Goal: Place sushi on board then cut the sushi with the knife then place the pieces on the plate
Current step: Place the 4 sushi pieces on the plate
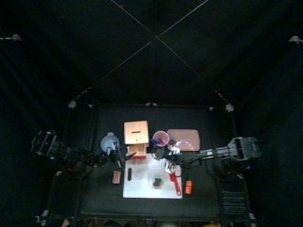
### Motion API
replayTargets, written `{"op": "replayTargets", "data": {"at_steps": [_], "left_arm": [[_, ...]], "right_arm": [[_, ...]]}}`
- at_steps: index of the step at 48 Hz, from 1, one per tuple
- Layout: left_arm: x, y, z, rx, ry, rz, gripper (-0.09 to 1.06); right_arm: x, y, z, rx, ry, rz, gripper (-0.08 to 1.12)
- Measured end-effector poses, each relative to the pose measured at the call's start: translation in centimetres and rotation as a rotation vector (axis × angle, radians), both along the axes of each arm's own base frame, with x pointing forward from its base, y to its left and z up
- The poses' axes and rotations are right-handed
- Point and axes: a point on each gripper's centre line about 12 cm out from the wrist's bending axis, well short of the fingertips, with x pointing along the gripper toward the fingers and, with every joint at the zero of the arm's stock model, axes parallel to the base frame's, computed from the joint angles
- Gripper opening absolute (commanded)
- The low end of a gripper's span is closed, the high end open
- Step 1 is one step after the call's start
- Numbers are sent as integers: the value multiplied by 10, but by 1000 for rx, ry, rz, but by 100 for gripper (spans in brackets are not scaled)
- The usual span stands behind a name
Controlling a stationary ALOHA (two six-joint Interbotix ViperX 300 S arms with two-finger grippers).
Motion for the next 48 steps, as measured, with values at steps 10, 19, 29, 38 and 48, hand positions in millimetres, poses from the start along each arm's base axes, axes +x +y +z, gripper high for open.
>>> {"op": "replayTargets", "data": {"at_steps": [10, 19, 29, 38, 48], "left_arm": [[1, 0, 0, 0, 1, -2, 86], [0, -1, 0, 0, 0, -3, 86], [0, -1, 0, 0, 0, -5, 86], [0, -1, 0, -4, -1, -3, 86], [1, -1, 0, -1, 0, -4, 86]], "right_arm": [[-37, -53, -23, -14, -42, -174, 62], [-42, -97, -35, -61, -32, -265, 65], [-23, -110, -43, -74, 7, -247, 84], [-18, -109, -44, -67, 33, -245, 97], [-18, -93, -34, -26, 32, -263, 98]]}}
